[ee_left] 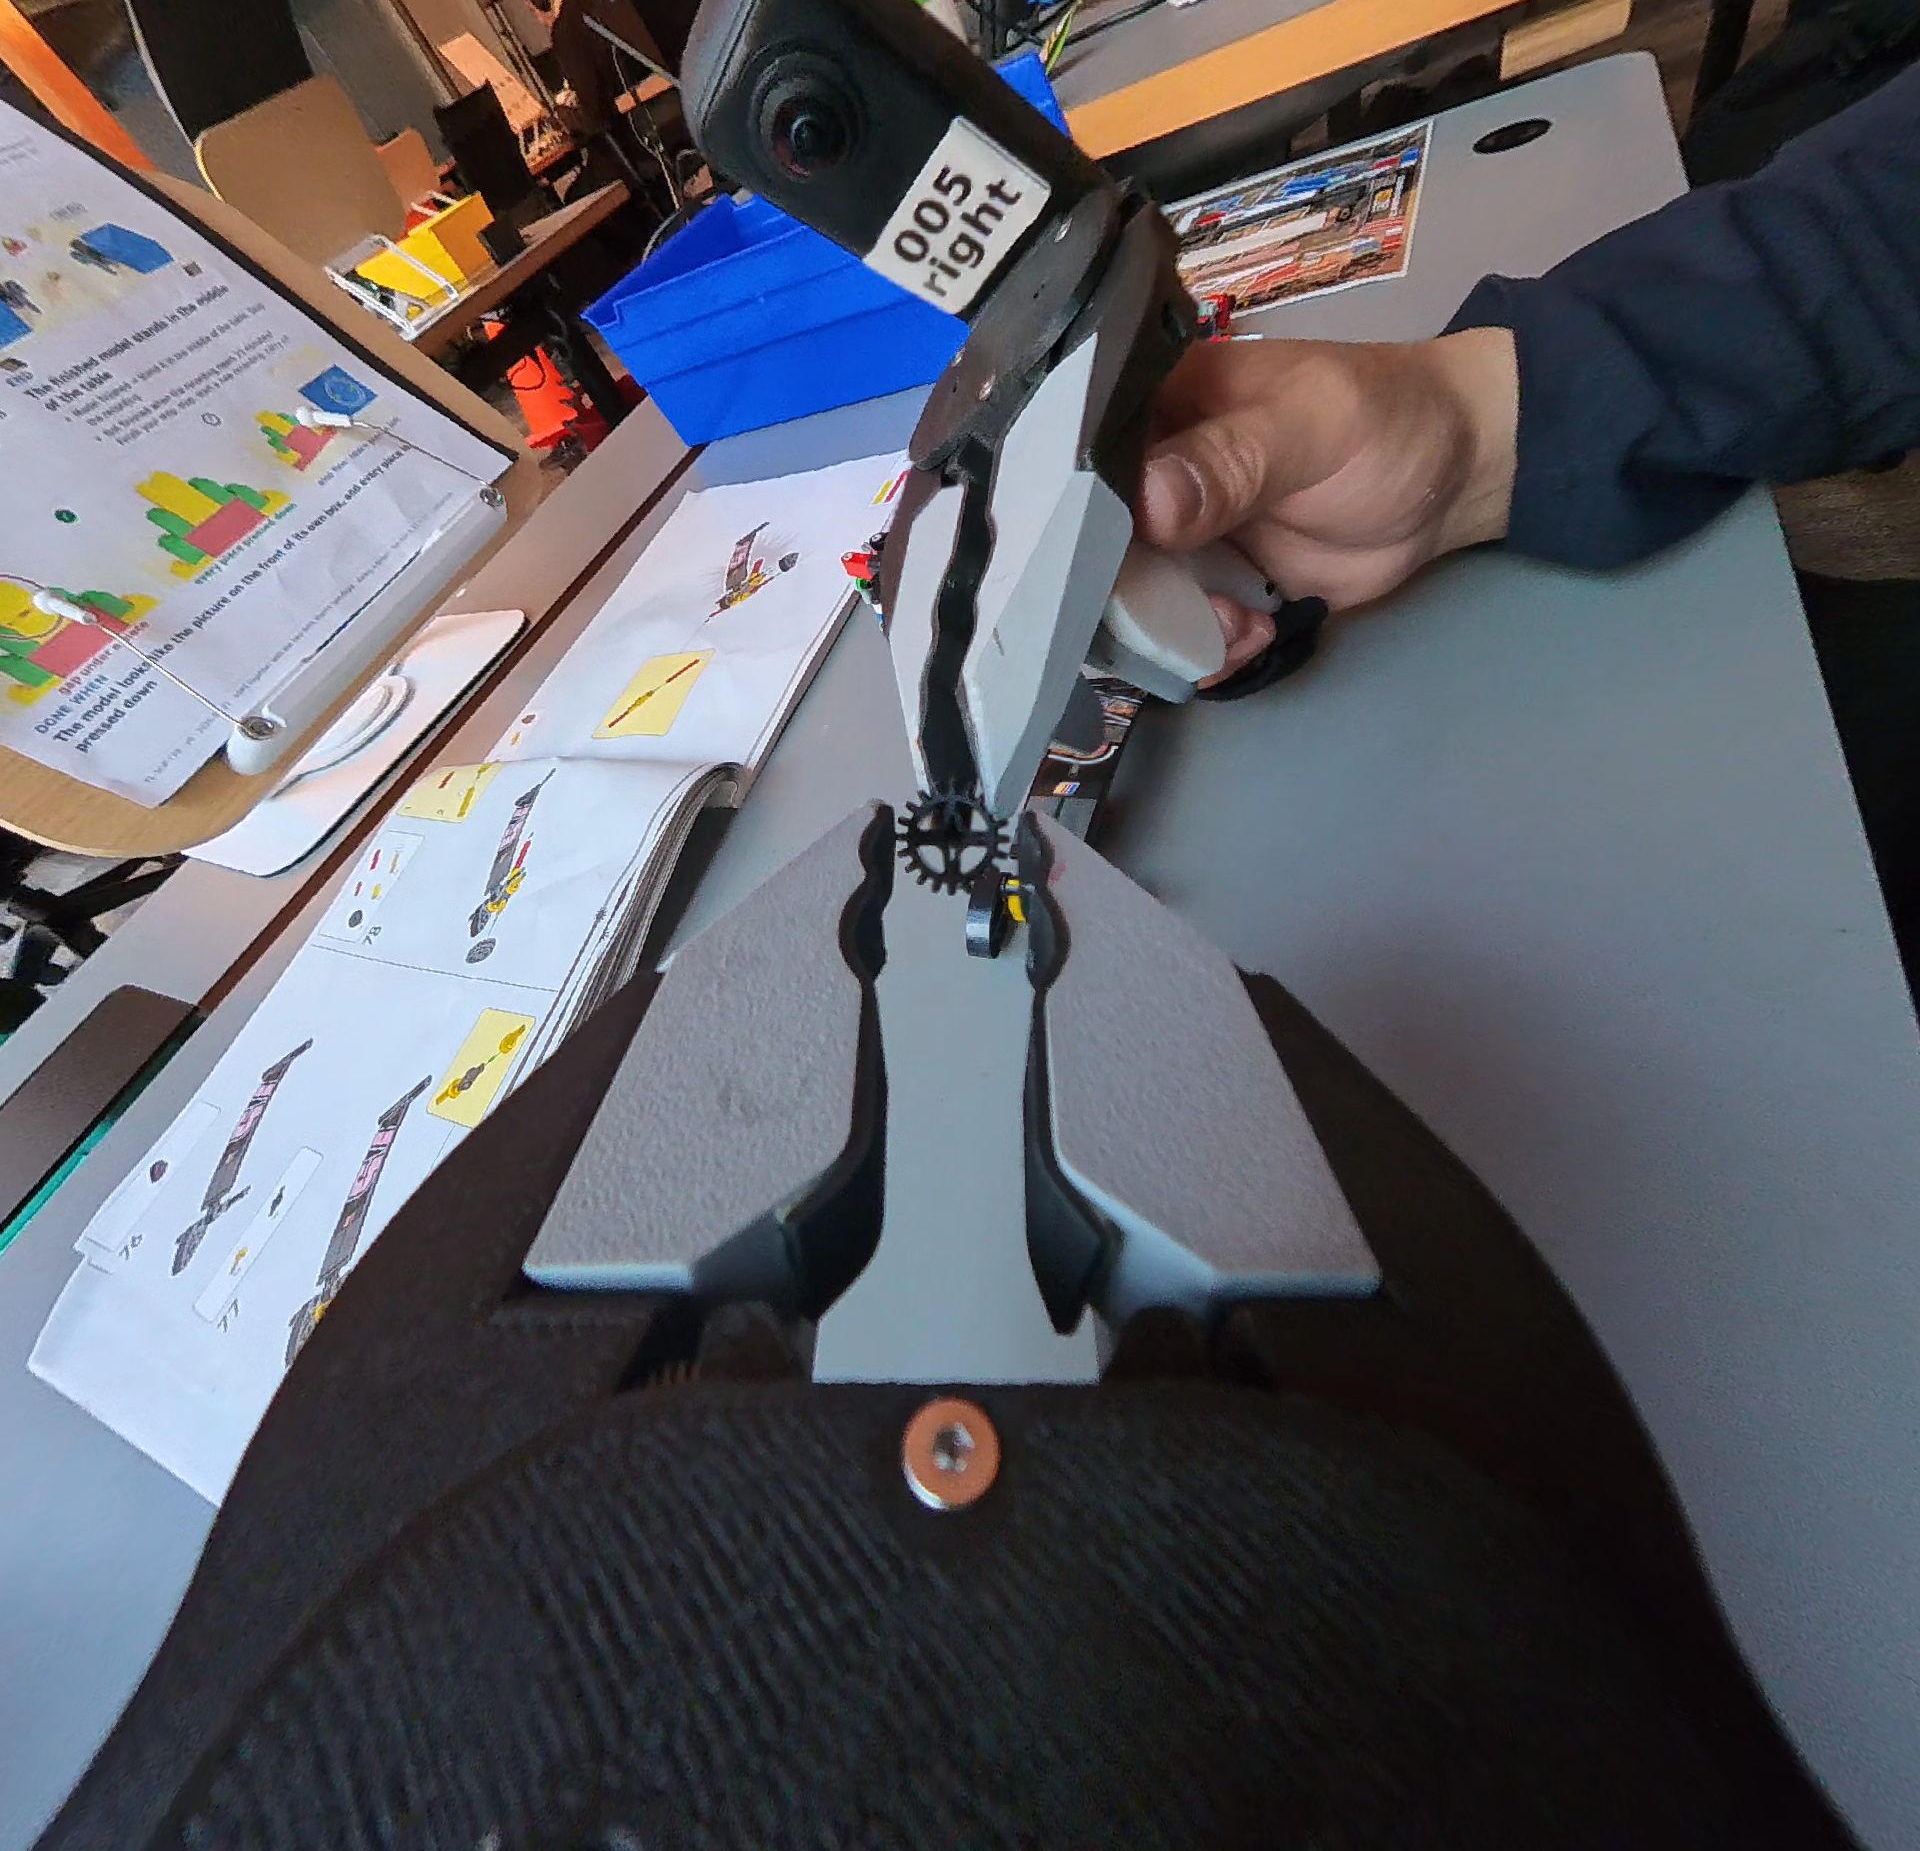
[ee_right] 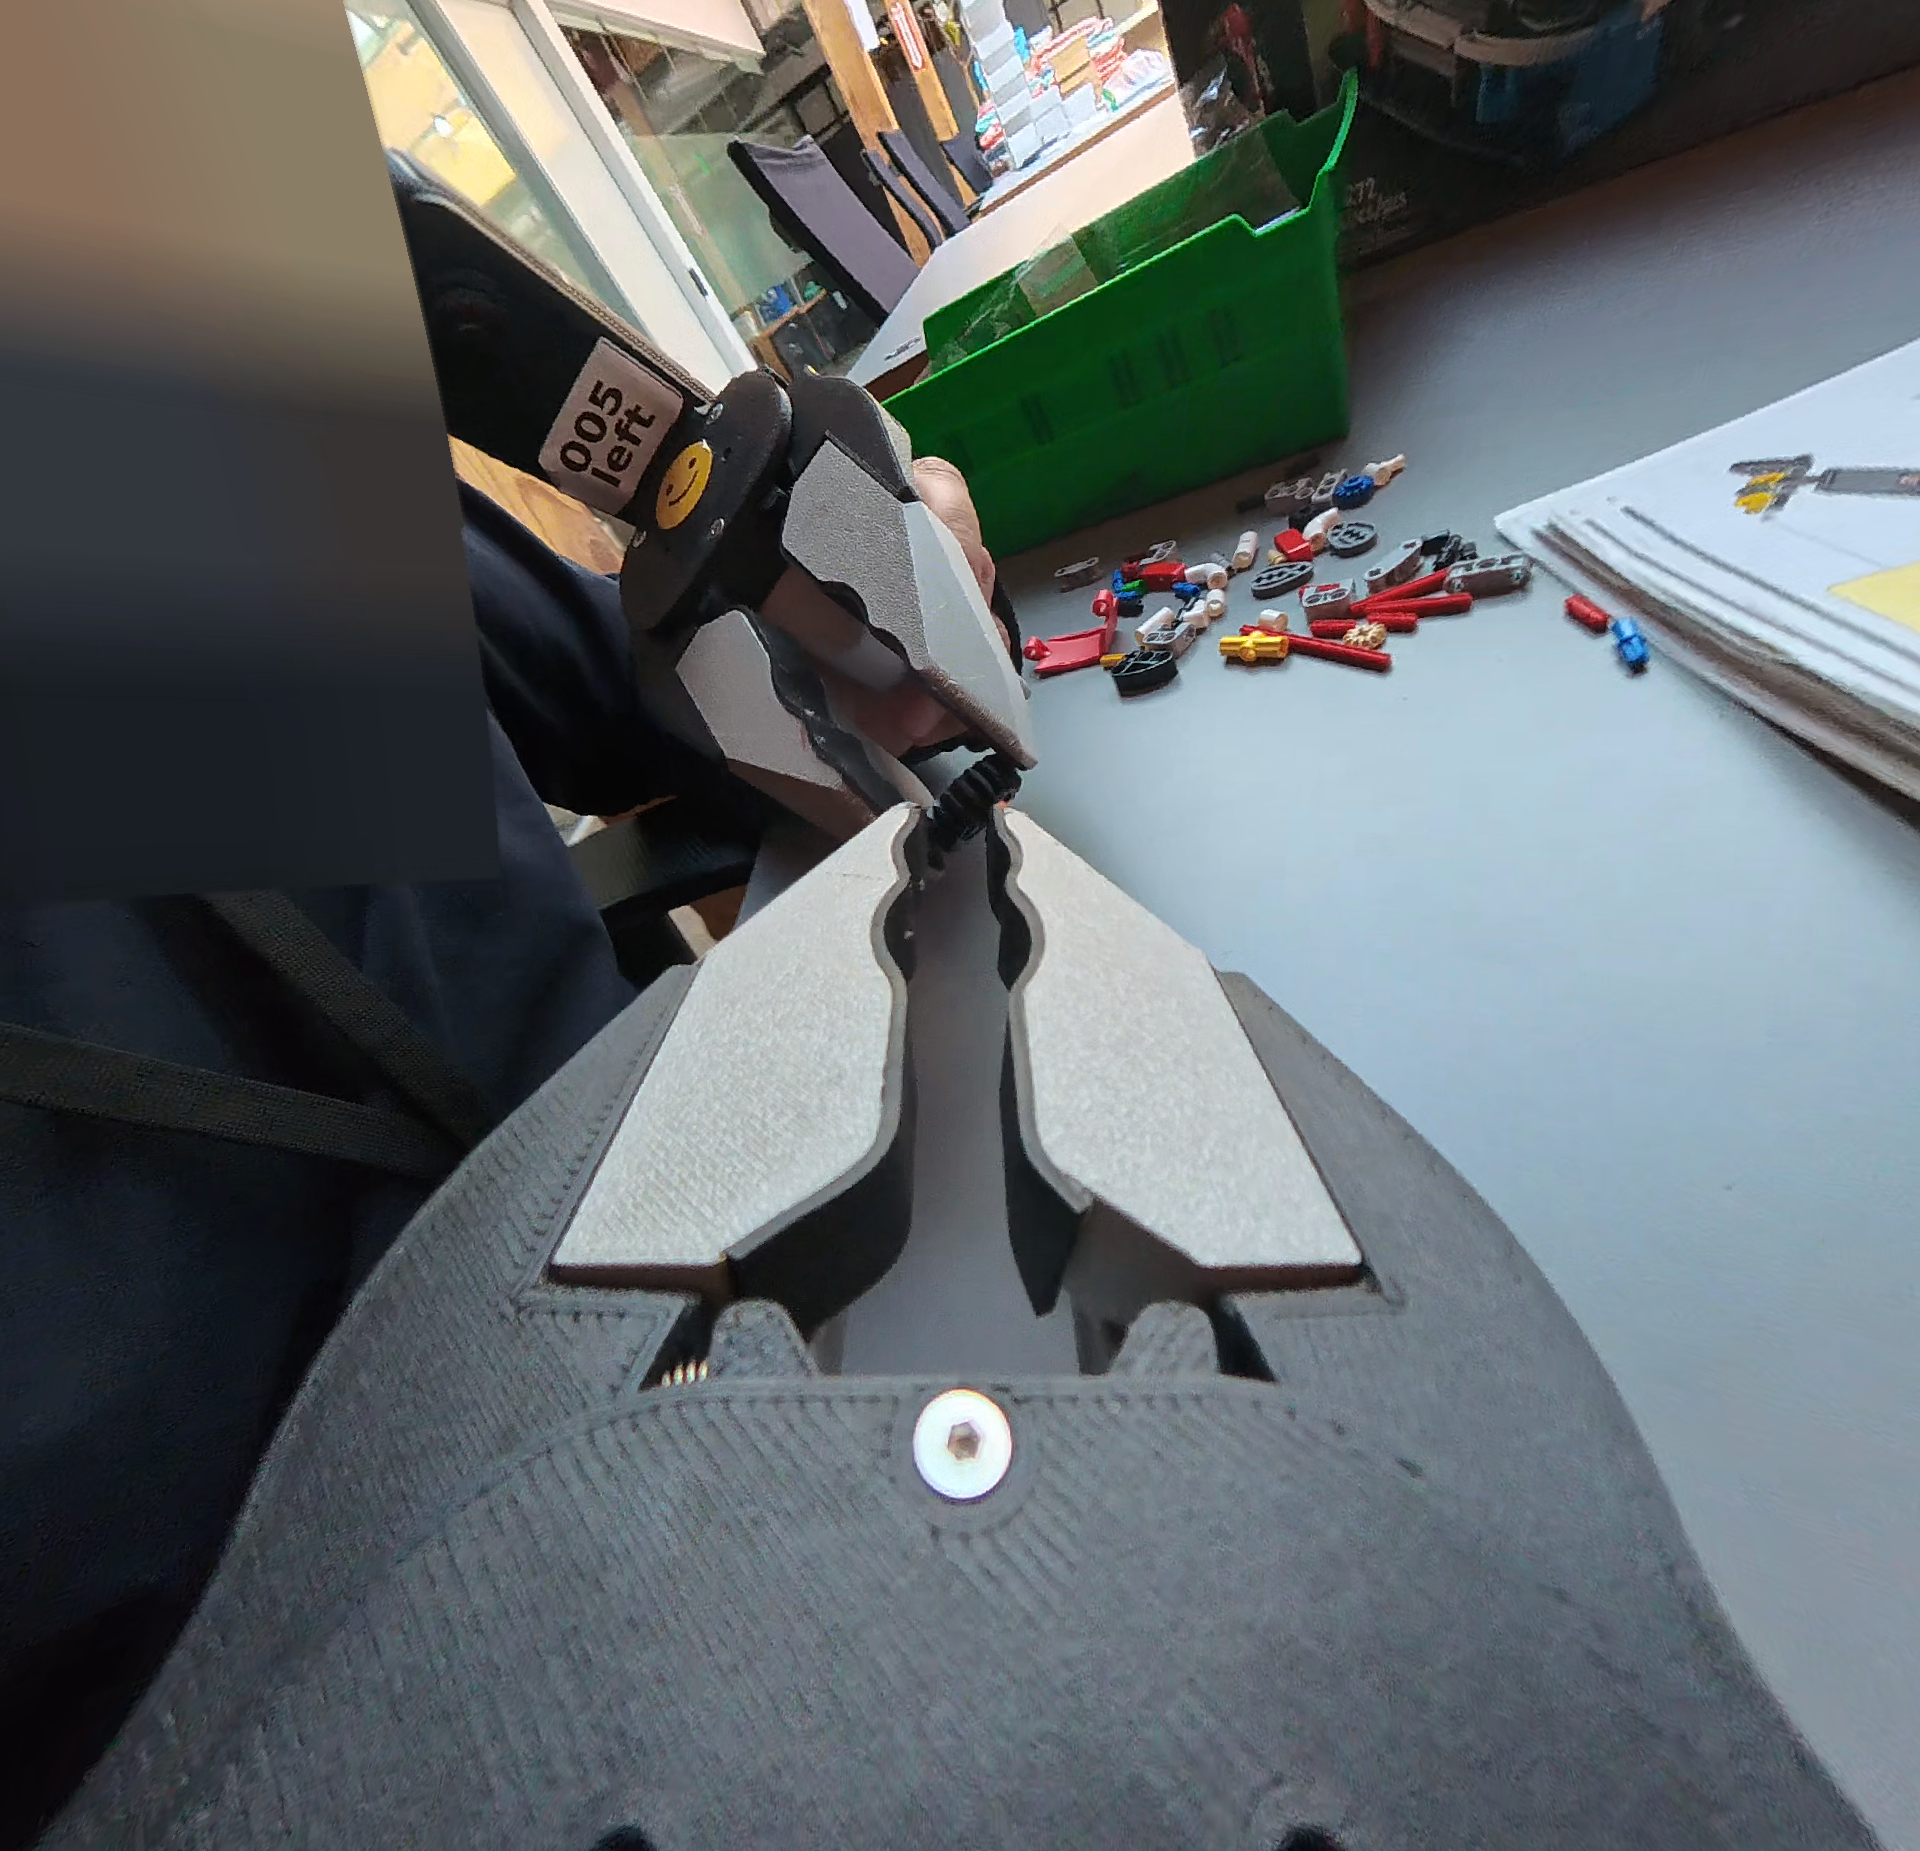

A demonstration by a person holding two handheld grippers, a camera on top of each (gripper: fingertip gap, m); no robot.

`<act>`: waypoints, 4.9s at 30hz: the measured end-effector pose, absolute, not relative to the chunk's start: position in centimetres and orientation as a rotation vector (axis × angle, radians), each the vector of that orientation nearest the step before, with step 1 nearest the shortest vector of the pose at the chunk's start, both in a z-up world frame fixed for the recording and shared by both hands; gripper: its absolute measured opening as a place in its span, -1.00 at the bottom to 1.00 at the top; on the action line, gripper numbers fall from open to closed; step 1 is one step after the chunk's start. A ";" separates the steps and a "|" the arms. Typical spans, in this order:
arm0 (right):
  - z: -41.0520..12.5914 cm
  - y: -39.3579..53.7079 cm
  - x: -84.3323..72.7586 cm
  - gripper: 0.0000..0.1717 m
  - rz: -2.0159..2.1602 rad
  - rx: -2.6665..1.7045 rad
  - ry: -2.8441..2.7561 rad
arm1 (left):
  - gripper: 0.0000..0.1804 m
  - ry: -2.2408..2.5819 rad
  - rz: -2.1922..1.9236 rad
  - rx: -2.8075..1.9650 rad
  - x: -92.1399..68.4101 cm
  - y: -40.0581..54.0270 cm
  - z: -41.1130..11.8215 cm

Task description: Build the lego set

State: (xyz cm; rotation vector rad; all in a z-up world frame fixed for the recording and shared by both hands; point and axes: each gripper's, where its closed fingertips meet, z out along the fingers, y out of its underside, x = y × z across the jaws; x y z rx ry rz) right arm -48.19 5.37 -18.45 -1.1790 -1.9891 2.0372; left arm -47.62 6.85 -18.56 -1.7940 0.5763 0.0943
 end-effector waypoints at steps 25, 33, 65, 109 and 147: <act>-25.1 11.3 -45.1 -0.68 1.125 -1.051 -2.406 | -0.79 0.409 -0.296 -2.048 -48.7 7.0 -22.8; -25.6 12.6 -45.2 -0.56 0.779 -1.037 -2.408 | -0.79 0.410 -0.273 -2.074 -49.1 6.9 -23.3; -26.2 11.6 -45.4 -0.72 1.262 -1.437 -2.429 | -0.57 0.545 -0.135 -2.253 -49.3 6.3 -26.8; -26.2 10.4 -44.6 -0.72 1.598 -1.584 -2.506 | -0.93 1.040 0.026 -2.027 -47.0 8.4 -25.8; -23.2 11.2 -44.9 -0.69 0.720 -0.939 -2.211 | -0.99 0.369 -0.932 -2.230 -46.9 7.9 -23.5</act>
